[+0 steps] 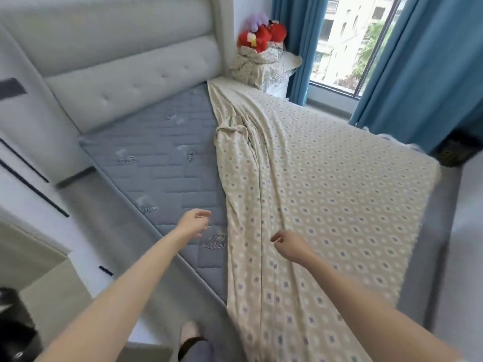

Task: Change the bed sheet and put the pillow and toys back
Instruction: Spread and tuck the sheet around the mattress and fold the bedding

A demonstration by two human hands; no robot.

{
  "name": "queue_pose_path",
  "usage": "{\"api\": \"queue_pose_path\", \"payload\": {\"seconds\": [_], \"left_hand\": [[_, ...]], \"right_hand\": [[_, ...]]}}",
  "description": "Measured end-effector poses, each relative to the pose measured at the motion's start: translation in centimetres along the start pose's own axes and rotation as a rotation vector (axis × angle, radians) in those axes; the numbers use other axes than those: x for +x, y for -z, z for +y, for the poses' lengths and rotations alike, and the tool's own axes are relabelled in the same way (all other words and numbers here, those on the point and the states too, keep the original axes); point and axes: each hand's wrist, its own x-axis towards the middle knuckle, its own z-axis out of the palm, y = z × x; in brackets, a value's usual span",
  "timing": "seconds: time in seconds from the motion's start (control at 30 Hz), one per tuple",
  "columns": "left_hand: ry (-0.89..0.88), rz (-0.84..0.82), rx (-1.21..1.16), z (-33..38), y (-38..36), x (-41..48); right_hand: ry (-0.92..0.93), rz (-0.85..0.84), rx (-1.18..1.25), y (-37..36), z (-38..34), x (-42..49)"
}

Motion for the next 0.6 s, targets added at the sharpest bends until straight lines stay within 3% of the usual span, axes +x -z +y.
{"api": "queue_pose_path", "payload": {"seconds": [0.6], "left_hand": [[-0.045, -0.204, 0.12, 8.0, 16.9, 26.7]], "right_hand": [[-0.19, -0.066, 0.013, -2.7, -18.5, 23.0]]}}
